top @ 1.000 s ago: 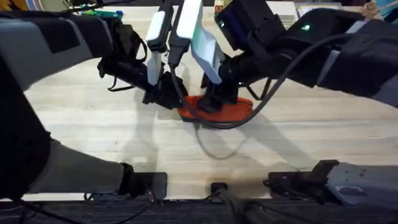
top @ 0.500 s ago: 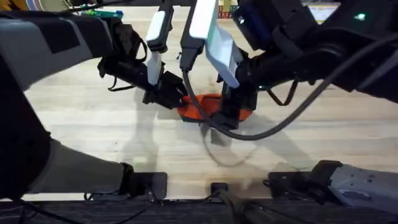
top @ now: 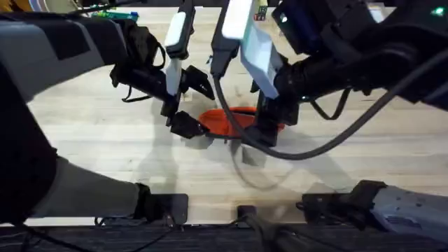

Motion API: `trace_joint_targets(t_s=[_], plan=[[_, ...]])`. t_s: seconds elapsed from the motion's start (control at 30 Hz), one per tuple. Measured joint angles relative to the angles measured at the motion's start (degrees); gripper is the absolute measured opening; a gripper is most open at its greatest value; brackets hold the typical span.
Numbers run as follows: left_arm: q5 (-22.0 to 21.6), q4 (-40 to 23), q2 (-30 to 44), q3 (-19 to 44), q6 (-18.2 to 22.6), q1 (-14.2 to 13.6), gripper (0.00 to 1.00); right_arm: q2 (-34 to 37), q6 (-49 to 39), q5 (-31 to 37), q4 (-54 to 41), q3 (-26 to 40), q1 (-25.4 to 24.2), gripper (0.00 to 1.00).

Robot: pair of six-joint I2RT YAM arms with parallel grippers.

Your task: Unzip the bag, pick up the pens from the table one at a time and place them inside, then zip the bag closed.

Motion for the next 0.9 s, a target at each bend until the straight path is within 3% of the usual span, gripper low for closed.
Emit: trace_joint_targets(t_s=[0.4, 0.67, 0.9], plan=[[-0.1, -1.59, -0.41, 1.52, 0.05, 0.0, 0.995, 0.0, -0.31, 0.18, -3.71, 3.6, -3.82, 0.995], [-0.21, -4.44, -10.57, 5.77, 0.09, 0.4, 0.995, 0.0, -2.94, 0.35, -6.27, 3.74, -7.4, 0.995], [-0.24, -4.84, -13.19, 5.79, 0.11, 2.95, 0.995, 0.0, -4.31, 2.29, -6.36, 3.75, -7.48, 0.996]])
